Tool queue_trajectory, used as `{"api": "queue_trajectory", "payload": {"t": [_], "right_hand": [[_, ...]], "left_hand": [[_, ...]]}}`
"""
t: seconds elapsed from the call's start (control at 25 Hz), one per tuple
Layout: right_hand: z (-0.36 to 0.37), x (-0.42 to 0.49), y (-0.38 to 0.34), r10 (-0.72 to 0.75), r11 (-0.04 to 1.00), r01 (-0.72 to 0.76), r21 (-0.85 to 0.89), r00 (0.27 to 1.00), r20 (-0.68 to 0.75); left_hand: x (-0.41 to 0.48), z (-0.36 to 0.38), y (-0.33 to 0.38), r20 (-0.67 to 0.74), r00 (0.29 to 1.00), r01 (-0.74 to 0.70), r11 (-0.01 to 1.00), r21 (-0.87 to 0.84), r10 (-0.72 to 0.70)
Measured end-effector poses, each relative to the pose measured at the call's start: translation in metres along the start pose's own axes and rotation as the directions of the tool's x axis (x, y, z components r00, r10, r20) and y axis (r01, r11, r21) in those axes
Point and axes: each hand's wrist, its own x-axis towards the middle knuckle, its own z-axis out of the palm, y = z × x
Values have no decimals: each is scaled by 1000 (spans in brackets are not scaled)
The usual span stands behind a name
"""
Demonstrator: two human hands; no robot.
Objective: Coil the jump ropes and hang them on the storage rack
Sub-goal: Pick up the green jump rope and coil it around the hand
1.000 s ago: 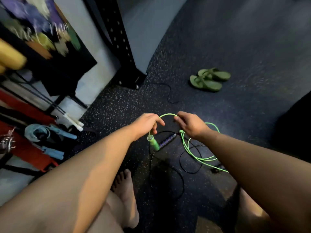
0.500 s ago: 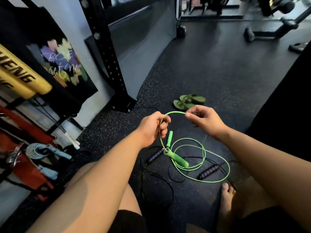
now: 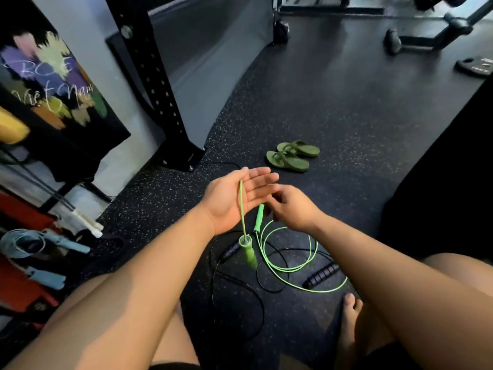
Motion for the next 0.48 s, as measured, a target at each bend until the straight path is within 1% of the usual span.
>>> {"api": "queue_trajectory", "payload": {"t": [0.08, 0.24, 0.32, 0.48], "right_hand": [[10, 6, 2, 10, 989, 5, -149, 995, 101], [10, 13, 3, 50, 952, 47, -302, 951, 305], [8, 15, -2, 34, 936, 91, -341, 938, 344], [7, 17, -2, -37, 882, 191, -432, 939, 341]], "left_hand": [[11, -10, 4, 3, 1000, -27, 998, 65, 27], [30, -30, 13, -28, 997, -69, 989, 128, 73], [37, -39, 15, -66, 994, -79, 982, 170, 91], [49, -49, 8, -139, 986, -53, 968, 246, 89]]}}
